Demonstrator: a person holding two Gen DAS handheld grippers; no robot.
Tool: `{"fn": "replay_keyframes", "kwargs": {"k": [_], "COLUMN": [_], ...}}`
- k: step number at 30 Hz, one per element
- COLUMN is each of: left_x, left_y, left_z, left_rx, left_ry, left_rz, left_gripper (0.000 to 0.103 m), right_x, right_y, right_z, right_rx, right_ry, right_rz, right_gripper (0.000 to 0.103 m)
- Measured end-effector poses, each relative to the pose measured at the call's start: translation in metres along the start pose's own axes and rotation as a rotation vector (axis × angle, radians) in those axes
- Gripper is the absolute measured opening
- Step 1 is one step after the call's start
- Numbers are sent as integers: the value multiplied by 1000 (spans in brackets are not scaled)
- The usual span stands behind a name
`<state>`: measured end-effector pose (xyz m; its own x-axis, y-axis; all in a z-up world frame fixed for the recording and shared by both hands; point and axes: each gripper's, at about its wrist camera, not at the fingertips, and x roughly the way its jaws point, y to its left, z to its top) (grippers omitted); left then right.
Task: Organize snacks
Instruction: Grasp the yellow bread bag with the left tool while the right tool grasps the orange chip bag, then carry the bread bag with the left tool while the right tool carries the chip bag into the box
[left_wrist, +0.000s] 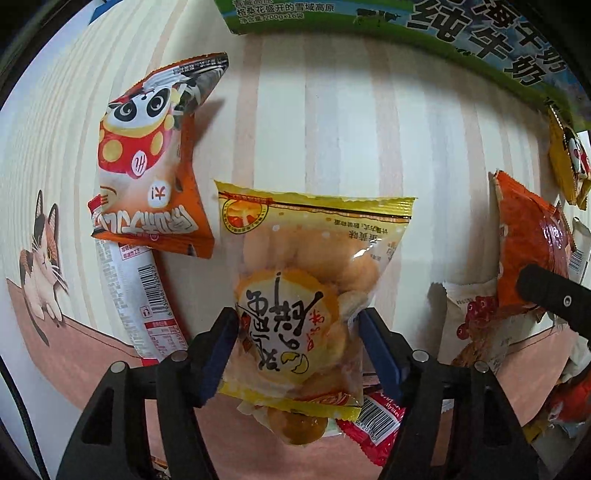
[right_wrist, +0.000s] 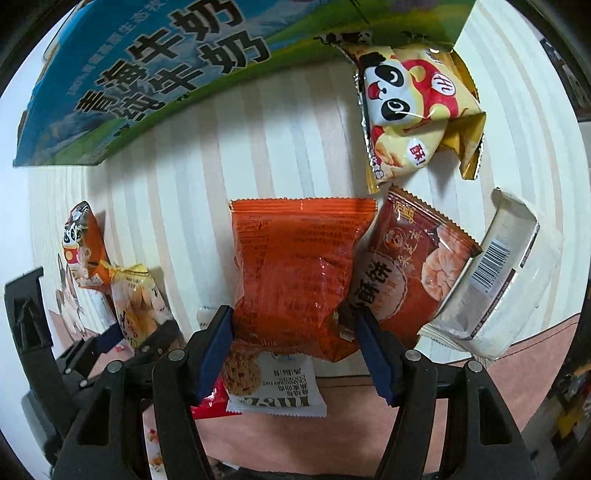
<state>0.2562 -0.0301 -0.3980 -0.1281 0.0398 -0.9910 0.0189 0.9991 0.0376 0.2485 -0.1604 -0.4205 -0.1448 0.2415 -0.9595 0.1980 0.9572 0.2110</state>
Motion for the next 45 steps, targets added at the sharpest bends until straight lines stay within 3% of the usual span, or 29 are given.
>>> {"fn": "replay_keyframes", "kwargs": {"k": [7,11,13,30,38,45], "left_x": [6,-6,-11,-76,-136,-213], "left_y": [3,10,12,46,56,35], "left_z": [2,-4,-7,-46,-57,-27], "left_rx": [-31,-51,-55,-82,-58,-5], "left_ry": [-4,-21,-29,-126,-215,-308], "left_rz": [-13,-16,-23,-88,-156,-219], "left_gripper": [64,47,43,36,36,36], "right_x": [4,4,1,-49,-100,-183], "right_y": [-5,6,9,-7,-5,9], "right_z": [8,6,2,-36,-52,-42], "right_rx": [18,0,-15,-56,-83,-112], "right_ry": [16,-18,-42,-100,-157,-283], "right_rz": [-9,-30,-27,87,189,283], "right_gripper": [70,67,58,52,52,52]}}
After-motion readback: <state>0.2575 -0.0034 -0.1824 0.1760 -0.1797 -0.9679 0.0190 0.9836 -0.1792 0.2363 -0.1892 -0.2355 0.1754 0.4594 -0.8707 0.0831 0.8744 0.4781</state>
